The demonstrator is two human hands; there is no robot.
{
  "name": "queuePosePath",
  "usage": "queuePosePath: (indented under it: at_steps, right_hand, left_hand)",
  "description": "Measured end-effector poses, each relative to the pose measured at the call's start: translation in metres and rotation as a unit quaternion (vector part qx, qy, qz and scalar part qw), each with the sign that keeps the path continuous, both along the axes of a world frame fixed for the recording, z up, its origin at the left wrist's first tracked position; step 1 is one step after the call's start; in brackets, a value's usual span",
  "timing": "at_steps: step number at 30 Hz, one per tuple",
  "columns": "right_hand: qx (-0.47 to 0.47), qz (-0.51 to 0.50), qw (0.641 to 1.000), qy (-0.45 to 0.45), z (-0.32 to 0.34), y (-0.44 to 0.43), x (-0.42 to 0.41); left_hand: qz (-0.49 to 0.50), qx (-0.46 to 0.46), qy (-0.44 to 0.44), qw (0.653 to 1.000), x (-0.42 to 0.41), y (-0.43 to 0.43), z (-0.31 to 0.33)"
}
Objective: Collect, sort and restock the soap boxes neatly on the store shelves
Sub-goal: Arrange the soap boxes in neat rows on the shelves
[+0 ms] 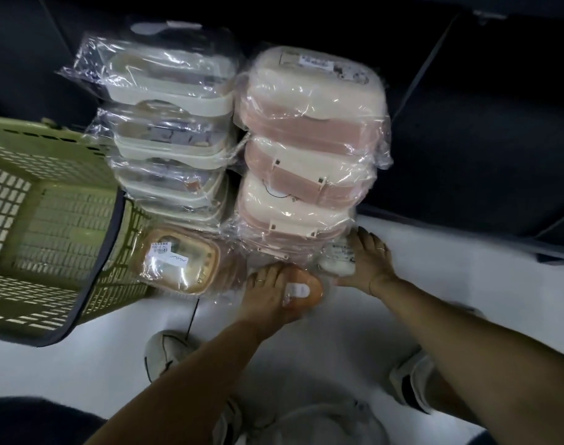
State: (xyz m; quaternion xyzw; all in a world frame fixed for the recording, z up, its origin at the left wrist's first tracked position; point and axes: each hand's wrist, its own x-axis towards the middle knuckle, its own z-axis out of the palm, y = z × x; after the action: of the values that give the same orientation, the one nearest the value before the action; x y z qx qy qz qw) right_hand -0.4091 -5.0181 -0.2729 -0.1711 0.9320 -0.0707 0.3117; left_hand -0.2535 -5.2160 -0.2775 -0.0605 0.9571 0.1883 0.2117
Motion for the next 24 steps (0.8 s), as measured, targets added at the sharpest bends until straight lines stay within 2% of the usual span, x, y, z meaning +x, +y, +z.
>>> queuePosePath:
  at_steps: [3, 7, 14, 19, 24]
  right_hand:
    - [0.007, 0.005, 1.000, 0.004, -0.007, 0.000, -0.002]
    - [0.041, 0.051, 0.998, 0.019, -0.009, 0.002, -0.003]
    - [0.067, 0.084, 0.994, 0.008, 0.008, 0.010, 0.007]
    - [0.061, 0.109, 0.992, -0.016, 0.073, 0.022, -0.007]
    - [0.088, 0.162, 0.983, -0.020, 0.180, 0.035, -0.019]
  left_hand:
    - [-0.034, -0.057, -0.008, 0.998, -0.008, 0.002, -0.003]
    - [-0.101, -0.061, -0.063, 0.991, -0.009, 0.000, -0.006]
    - [-0.045, -0.005, -0.061, 0.997, -0.008, -0.001, 0.015]
    - [-0.061, 0.027, -0.053, 0.996, -0.013, -0.012, 0.071]
    - [-0.171, -0.003, -0.020, 0.985, -0.021, -0.014, 0.160]
